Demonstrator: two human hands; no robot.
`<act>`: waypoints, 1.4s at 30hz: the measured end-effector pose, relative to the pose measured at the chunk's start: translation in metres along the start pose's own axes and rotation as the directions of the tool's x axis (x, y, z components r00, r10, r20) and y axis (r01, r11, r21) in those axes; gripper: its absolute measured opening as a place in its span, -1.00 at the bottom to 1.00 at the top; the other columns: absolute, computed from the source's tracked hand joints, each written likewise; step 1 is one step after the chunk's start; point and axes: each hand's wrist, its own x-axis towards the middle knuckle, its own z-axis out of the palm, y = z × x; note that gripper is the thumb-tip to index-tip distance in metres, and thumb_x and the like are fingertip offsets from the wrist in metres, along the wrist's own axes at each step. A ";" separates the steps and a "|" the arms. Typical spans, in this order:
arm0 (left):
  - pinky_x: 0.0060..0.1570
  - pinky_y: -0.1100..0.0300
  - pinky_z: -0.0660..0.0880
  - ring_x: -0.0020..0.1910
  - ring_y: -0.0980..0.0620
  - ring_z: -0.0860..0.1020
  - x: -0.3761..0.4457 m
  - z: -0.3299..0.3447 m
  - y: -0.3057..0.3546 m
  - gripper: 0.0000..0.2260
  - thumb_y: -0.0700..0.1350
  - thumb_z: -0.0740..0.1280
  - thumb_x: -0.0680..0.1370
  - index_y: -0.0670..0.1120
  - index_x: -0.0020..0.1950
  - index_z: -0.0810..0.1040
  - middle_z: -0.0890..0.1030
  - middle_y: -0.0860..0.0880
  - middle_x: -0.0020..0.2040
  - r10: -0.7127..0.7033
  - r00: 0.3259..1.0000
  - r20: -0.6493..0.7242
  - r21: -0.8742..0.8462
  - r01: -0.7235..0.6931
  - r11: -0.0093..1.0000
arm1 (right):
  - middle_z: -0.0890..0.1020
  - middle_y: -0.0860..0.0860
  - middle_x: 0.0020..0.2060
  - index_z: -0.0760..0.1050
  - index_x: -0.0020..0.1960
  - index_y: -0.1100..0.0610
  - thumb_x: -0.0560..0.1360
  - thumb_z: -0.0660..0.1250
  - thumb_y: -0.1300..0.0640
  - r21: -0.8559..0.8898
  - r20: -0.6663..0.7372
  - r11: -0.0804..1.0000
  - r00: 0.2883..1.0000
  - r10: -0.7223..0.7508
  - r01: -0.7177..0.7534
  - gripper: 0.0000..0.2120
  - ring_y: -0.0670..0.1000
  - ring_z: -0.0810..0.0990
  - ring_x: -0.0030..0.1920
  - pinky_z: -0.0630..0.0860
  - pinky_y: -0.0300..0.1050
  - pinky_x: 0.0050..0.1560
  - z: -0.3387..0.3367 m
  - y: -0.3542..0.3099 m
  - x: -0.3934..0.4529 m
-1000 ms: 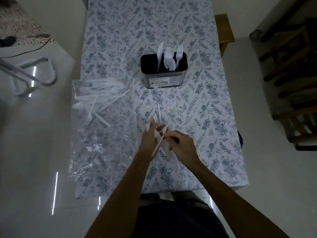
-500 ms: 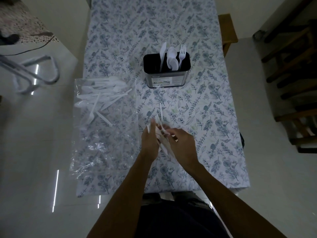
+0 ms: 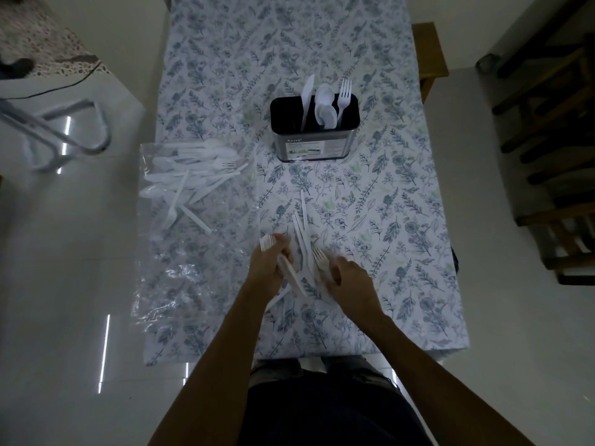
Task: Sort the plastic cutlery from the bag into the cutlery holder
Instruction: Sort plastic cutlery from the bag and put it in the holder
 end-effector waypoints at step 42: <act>-0.44 0.19 0.45 -0.42 -0.02 0.45 -0.062 0.082 -0.056 -0.41 0.43 0.12 0.56 -0.03 0.16 0.61 0.53 -0.14 -0.22 -0.042 0.848 0.529 0.521 -0.285 0.805 | 0.75 0.05 -0.25 0.73 0.02 0.03 0.44 0.56 0.17 0.437 0.397 0.895 0.872 -0.285 0.094 -0.83 0.02 0.74 -0.23 0.63 -0.09 -0.12 -0.113 0.026 0.006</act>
